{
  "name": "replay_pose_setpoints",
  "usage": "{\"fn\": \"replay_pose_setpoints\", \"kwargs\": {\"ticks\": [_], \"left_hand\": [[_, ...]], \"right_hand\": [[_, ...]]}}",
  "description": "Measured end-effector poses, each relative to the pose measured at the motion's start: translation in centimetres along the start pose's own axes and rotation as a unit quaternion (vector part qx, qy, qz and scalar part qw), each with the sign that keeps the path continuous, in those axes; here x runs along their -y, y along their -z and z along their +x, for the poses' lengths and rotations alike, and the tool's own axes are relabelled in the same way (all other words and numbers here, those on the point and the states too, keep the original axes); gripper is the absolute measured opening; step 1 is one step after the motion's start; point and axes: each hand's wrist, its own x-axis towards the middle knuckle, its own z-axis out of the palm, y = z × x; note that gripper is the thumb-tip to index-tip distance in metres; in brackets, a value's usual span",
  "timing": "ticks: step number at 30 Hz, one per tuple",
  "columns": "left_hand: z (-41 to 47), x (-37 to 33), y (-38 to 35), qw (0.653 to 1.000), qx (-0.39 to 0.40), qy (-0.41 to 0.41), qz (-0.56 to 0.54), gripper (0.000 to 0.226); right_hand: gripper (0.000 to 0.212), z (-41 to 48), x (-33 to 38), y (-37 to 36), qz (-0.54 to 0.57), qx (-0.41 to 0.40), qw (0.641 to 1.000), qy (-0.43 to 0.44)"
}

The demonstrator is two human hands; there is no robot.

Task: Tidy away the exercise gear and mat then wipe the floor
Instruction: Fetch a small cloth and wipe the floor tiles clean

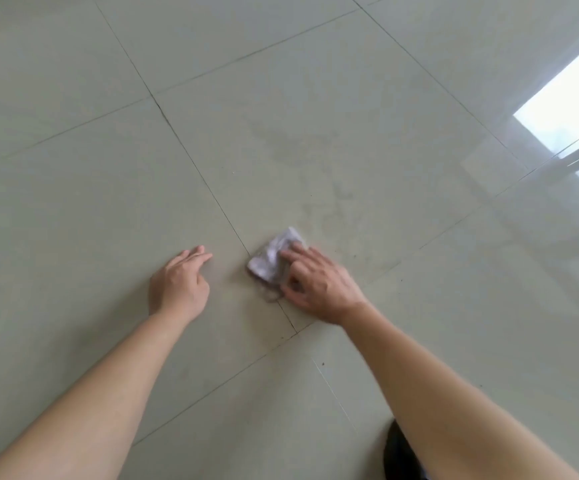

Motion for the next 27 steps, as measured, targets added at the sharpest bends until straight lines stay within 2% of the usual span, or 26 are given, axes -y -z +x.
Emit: {"fn": "replay_pose_setpoints", "kwargs": {"ticks": [2,4,5,7,9,11,14,17,19,20,21,24,25,27], "left_hand": [[0.2,-0.2,-0.2,1.000,0.009,0.011,0.000,0.054],[0.3,-0.5,-0.4,0.999,0.024,0.019,0.015,0.055],[0.2,-0.7,-0.4,0.999,0.029,0.021,0.020,0.055],[0.1,-1.1,-0.4,0.999,0.023,0.027,0.015,0.054],[0.2,-1.7,0.5,0.997,-0.012,0.074,-0.017,0.052],[1.1,-2.3,1.8,0.986,-0.069,0.146,-0.045,0.050],[2.9,-1.8,2.9,0.977,-0.110,0.175,-0.052,0.053],[4.9,-0.3,2.5,0.986,-0.072,0.148,-0.014,0.062],[6.0,-0.1,1.8,0.987,-0.031,0.154,0.023,0.067],[6.6,-0.4,1.5,0.987,-0.010,0.158,0.039,0.066],[7.0,-0.9,1.1,0.986,0.011,0.159,0.051,0.064],[7.7,-1.8,0.0,0.983,0.046,0.157,0.081,0.063],[7.8,-1.7,0.1,0.982,0.052,0.159,0.086,0.065],[7.9,-1.1,0.5,0.982,0.073,0.156,0.079,0.068]], "right_hand": [[0.012,1.8,-4.9,2.8,-0.005,-0.045,0.992,-0.120],[0.027,3.3,-9.0,4.9,0.008,-0.110,0.957,-0.268],[0.039,4.0,-10.2,5.3,0.012,-0.118,0.939,-0.323],[0.057,5.6,-10.1,5.0,0.014,-0.106,0.913,-0.395],[0.058,7.3,-7.2,3.6,0.002,-0.103,0.908,-0.405],[0.056,8.6,-3.0,1.6,0.005,-0.088,0.939,-0.331],[0.053,9.8,3.0,-1.3,0.012,-0.006,0.992,-0.129],[0.049,10.8,3.9,-2.0,0.008,0.060,0.997,0.037],[0.047,12.1,0.6,-0.6,0.005,0.045,0.997,0.056],[0.048,12.8,-1.8,0.4,0.006,0.017,1.000,0.016],[0.050,13.5,-4.6,1.8,0.005,-0.021,0.998,-0.059],[0.055,14.4,-11.2,5.2,0.004,-0.090,0.947,-0.308],[0.057,14.6,-11.4,5.5,0.007,-0.086,0.932,-0.351],[0.061,15.2,-8.6,4.5,0.005,-0.084,0.928,-0.363]]}}
